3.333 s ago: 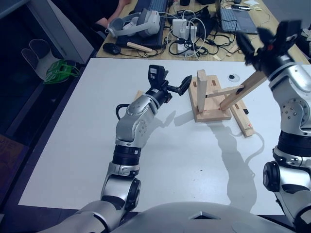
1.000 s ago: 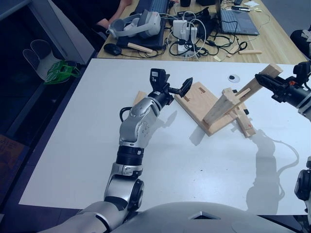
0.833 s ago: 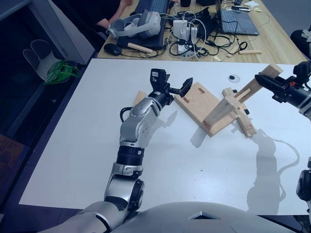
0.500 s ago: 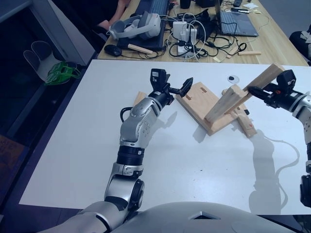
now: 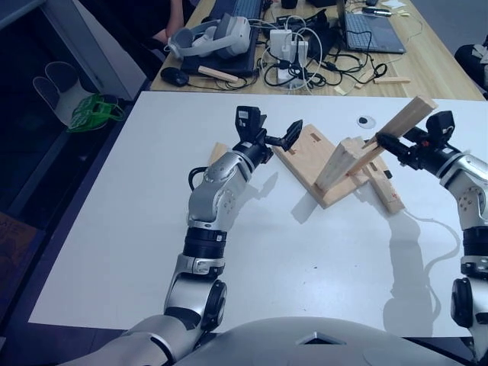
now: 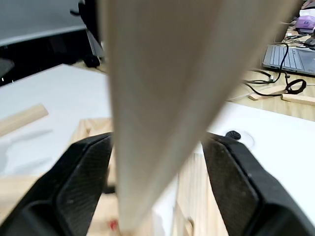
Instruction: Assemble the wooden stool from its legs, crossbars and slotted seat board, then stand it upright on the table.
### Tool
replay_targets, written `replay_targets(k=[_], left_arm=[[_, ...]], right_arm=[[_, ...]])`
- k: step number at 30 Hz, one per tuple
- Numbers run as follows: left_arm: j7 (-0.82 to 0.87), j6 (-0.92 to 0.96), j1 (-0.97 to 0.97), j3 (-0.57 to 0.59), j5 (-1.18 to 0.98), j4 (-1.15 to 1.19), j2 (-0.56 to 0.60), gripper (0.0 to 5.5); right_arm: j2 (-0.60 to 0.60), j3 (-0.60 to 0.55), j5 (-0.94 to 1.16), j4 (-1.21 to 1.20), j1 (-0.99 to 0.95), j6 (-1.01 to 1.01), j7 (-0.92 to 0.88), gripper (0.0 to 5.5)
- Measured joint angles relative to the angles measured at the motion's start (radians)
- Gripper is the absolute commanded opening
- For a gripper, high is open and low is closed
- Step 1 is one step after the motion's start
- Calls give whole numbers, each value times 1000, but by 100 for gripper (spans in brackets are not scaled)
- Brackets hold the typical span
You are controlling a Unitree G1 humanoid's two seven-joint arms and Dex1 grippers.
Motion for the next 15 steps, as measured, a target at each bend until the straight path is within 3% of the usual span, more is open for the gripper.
replay_targets(k=[11, 15], left_arm=[[-13, 12, -3, 11, -9, 12, 5, 540], [-14, 13, -4, 18, -9, 14, 11, 540]], right_arm=[[18, -106, 78, -303, -189, 60, -193, 322], [20, -53, 142, -499, -123, 195, -209, 262]])
